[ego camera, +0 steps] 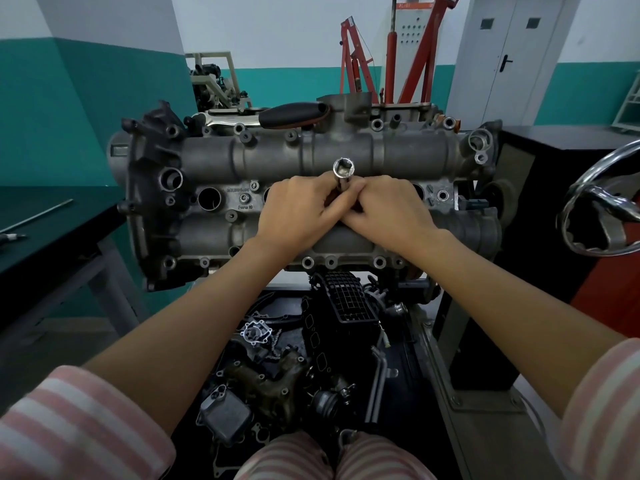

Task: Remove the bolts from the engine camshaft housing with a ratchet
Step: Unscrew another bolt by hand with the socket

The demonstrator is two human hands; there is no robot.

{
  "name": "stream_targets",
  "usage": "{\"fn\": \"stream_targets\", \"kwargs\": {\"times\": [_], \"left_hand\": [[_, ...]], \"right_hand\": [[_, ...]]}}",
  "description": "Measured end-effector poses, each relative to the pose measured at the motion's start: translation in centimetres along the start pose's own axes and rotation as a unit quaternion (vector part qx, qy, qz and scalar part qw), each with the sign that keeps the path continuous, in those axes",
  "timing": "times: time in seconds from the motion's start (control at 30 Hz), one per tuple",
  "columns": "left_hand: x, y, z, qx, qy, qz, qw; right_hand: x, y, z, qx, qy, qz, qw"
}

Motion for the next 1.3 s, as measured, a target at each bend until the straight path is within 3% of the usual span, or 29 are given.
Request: {"fn": "stream_targets", "kwargs": {"times": [0.8, 1.3], "left_hand": [[0.1, 0.5, -0.5, -0.002, -0.021, -0.018, 1.000], [0.1, 0.1, 0.5, 0.002, 0.026, -0.003, 1.000]], "right_hand": [[0.1, 0.1, -0.1, 0.011, -0.001, -0.010, 1.000], [0.1, -0.1, -0.2, 0.019, -0.003, -0.012, 1.000]]}}
Point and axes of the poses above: each hand's wrist, its own x-axis away from the middle knuckle, its own y-axis out of the palm, z = x × y, the point moved 7 cm from there along -x, towards the middle knuckle, and after that the axes turned 7 degrees about x, right-handed, at the moved point
